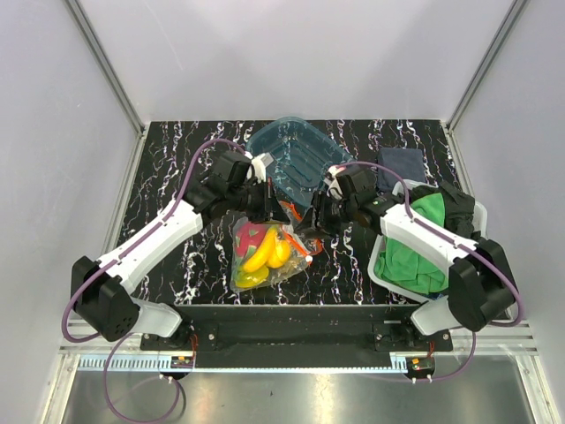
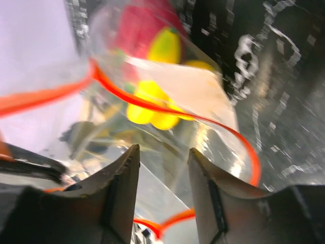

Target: Open the zip-top bag and remove the fake food

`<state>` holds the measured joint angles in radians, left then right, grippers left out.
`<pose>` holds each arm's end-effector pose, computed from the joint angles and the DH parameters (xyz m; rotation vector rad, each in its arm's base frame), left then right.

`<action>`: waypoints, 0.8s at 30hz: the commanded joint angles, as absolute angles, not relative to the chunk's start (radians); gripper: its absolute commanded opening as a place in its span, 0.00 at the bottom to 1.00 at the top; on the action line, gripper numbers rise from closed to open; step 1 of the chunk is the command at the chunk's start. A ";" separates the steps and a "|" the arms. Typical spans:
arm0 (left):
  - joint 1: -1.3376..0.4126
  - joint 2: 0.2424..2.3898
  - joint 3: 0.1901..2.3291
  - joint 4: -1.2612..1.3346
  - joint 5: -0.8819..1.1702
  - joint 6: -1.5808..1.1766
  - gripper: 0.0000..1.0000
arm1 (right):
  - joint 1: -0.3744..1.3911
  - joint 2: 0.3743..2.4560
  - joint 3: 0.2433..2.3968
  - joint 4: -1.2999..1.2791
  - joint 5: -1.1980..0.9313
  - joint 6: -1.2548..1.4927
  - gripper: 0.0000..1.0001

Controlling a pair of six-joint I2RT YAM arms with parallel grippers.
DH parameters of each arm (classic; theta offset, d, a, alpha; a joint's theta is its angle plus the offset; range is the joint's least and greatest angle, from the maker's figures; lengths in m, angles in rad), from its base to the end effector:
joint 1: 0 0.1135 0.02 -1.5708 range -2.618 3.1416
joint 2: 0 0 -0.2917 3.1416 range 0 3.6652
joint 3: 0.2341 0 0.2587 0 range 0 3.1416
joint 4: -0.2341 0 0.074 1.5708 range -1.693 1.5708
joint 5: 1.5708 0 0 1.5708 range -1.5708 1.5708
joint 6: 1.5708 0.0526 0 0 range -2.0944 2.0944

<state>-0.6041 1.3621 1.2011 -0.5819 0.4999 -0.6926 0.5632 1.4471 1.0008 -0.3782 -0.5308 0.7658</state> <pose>0.2376 -0.1946 0.3365 0.1706 2.5251 -1.1791 0.2546 0.1923 0.2608 -0.0124 2.6310 1.1915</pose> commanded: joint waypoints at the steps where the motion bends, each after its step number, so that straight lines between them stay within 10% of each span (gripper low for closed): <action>1: -0.612 1.328 1.224 -0.485 0.511 -0.756 0.00 | 0.587 1.491 1.003 -0.192 -0.598 0.859 0.47; 24: -0.706 1.411 1.278 -0.437 0.506 -0.827 0.00 | 0.647 1.755 0.977 0.025 -0.681 0.911 0.50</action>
